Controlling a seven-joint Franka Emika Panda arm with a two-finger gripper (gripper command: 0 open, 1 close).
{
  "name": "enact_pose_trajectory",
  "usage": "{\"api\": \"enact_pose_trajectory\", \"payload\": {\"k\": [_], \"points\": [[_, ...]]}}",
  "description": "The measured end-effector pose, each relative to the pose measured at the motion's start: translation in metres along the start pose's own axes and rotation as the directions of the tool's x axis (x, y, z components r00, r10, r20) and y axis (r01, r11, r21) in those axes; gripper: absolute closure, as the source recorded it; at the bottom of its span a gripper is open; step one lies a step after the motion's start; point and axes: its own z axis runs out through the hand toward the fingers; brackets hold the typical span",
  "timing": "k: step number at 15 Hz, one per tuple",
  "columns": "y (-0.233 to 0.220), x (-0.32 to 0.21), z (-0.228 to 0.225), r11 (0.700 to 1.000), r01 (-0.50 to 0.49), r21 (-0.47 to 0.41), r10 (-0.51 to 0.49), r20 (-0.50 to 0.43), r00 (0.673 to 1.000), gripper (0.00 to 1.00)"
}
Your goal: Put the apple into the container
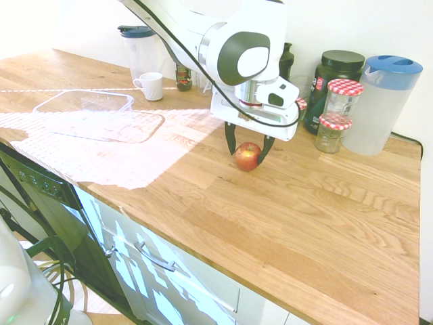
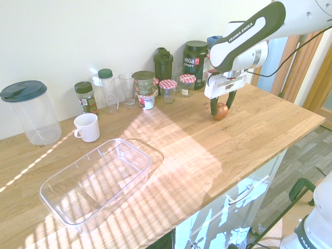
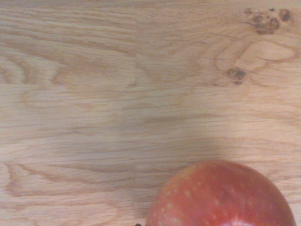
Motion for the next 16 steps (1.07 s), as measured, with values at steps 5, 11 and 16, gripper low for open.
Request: {"api": "enact_pose_trajectory", "payload": {"k": [5, 11, 16], "points": [[0.000, 0.000, 0.000, 1.000, -0.001, 0.003, 0.001, 0.001, 1.000, 1.00], [-0.049, -0.033, -0.106, 0.998, 0.027, 0.055, -0.029, 0.031, 0.999, 1.00], [-0.156, -0.169, -0.142, 0.979, 0.192, 0.067, -0.194, 0.021, 0.981, 1.00]]}}
